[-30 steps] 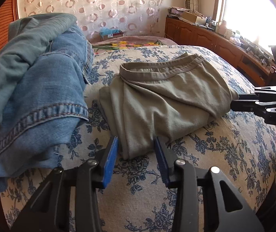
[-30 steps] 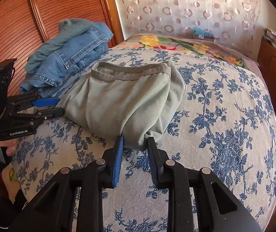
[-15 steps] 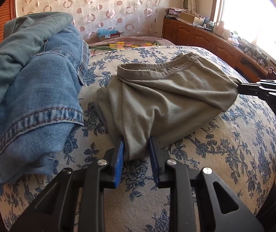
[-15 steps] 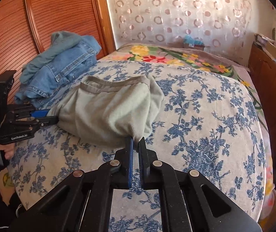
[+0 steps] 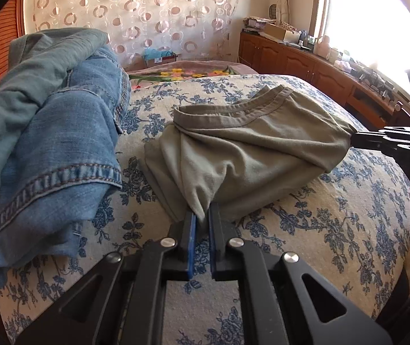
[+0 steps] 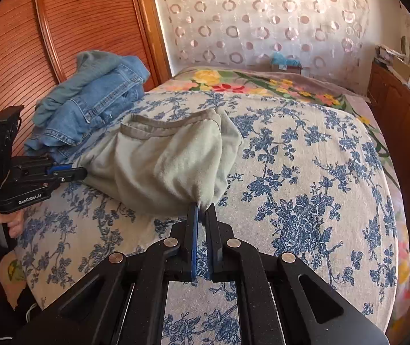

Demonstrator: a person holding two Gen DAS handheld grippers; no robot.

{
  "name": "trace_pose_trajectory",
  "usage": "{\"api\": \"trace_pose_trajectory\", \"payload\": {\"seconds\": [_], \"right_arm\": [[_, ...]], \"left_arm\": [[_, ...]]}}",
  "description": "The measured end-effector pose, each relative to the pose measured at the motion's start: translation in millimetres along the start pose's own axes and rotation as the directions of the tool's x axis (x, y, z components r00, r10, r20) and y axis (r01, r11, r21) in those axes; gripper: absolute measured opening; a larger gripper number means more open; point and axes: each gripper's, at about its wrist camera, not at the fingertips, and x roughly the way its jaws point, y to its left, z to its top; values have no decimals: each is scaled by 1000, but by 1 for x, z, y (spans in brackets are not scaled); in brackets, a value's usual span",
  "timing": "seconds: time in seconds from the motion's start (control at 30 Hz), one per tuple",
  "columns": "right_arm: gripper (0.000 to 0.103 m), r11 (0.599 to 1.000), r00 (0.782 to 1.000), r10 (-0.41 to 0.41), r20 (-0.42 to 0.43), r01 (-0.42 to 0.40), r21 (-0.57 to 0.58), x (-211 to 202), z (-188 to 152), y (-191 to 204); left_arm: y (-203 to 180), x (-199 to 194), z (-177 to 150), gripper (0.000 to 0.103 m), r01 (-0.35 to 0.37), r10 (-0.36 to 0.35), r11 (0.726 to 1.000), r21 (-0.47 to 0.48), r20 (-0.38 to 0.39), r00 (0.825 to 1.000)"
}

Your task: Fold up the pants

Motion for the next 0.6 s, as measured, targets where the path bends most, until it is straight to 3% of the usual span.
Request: {"api": "trace_pose_trajectory", "payload": {"seconds": [0.6], "right_arm": [[2, 1000, 1000, 21, -13, -21, 9, -57, -57, 30]], "left_arm": [[-31, -65, -56, 3, 45, -45, 999, -5, 28, 999]]}}
